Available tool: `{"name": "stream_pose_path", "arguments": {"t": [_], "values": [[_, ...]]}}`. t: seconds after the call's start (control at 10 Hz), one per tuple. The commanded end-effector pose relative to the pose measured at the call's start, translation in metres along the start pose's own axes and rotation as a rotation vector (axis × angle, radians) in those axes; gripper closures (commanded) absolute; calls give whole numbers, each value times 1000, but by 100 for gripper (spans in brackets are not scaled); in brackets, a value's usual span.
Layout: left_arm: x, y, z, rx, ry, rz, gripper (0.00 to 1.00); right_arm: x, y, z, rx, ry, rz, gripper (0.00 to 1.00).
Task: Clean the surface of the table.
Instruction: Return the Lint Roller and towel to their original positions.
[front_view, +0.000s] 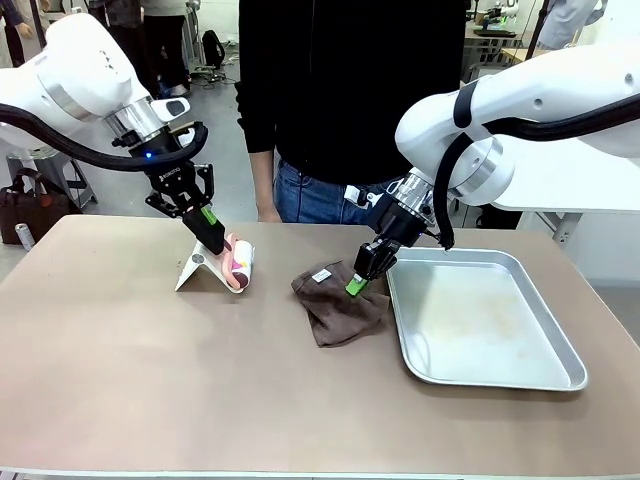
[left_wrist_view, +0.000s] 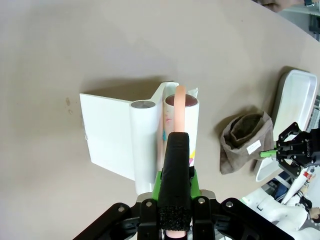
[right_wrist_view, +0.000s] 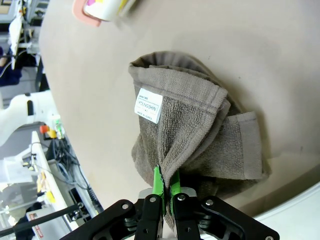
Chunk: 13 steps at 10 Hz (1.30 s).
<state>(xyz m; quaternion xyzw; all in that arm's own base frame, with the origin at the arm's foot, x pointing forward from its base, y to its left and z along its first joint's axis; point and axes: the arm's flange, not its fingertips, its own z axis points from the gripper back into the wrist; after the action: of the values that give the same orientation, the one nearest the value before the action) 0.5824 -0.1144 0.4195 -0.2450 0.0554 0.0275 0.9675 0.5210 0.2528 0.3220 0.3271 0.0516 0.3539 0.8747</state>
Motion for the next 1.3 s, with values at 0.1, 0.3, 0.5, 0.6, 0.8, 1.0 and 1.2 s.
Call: {"name": "stream_pose_path", "arguments": {"t": [0.1,0.3,0.5,0.6,0.8,1.0,1.2], "values": [[-7,27,-1,-25,10,-16,78,0,2,2,1,-12,21,95],[-13,36,-3,-63,-7,-37,78,0,2,2,1,-12,21,95],[-16,42,-4,-96,-23,-59,78,0,2,2,1,-12,21,95],[-18,44,-4,-105,-37,-65,78,0,2,2,1,-12,21,95],[-21,47,-4,-98,-32,-76,78,0,2,2,1,-12,21,95],[-22,48,-5,-89,-33,-74,78,0,2,2,1,-12,21,95],[-23,47,-5,-87,-23,-70,20,0,2,2,1,-12,21,95]]}}
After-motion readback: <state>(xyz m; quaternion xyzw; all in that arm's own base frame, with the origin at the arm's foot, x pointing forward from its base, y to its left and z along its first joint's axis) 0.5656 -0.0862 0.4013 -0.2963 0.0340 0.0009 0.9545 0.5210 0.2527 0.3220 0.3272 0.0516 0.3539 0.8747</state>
